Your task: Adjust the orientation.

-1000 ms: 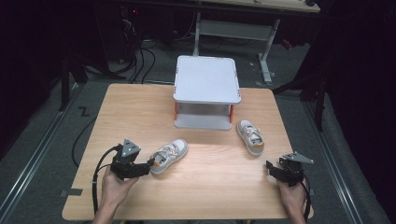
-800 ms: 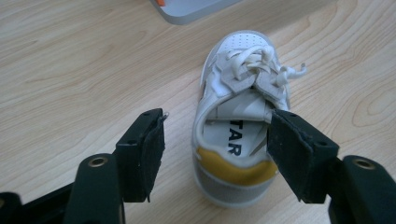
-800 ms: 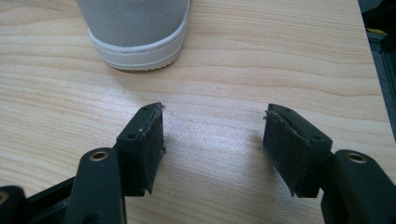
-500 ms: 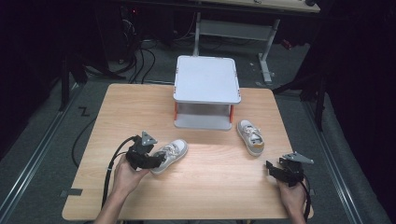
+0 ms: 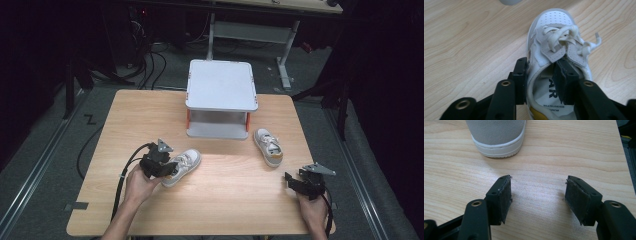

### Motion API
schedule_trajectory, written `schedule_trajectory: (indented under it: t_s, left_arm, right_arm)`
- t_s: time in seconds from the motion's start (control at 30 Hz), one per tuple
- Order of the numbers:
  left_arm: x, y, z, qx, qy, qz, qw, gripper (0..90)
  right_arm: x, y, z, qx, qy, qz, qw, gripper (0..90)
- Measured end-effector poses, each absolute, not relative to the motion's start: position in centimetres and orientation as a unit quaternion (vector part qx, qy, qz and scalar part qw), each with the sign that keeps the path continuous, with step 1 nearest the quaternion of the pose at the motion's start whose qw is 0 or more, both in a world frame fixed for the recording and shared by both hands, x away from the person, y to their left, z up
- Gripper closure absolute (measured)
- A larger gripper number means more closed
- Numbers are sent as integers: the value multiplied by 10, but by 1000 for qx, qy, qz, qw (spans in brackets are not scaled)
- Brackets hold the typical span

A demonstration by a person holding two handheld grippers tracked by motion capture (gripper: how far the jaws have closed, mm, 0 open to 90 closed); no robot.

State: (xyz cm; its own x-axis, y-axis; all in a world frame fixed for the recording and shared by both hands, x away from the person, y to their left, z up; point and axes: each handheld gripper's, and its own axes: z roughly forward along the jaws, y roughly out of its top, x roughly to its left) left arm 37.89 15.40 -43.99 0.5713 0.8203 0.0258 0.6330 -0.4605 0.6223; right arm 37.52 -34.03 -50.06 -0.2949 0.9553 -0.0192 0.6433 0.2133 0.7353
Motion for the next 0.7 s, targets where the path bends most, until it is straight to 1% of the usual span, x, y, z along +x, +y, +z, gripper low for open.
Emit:
schedule_trajectory:
  t_s: [0.1,0.2,0.3,0.37,0.7]
  left_arm:
    - [377,149,-438,848,422,163,275,719]
    - [376,145,-438,848,417,150,292,785]
    - [376,140,-437,849,413,147,295,800]
    - [374,135,-436,847,413,164,293,813]
    - [374,133,-430,829,432,184,305,855]
  right_arm:
    - [375,-340,-501,541,739,318,245,376]
    - [375,-340,-501,540,740,318,246,375]
    - [375,-340,-501,541,739,318,245,375]
    - [375,-340,-501,541,739,318,245,375]
    - [375,-340,-501,541,739,318,245,375]
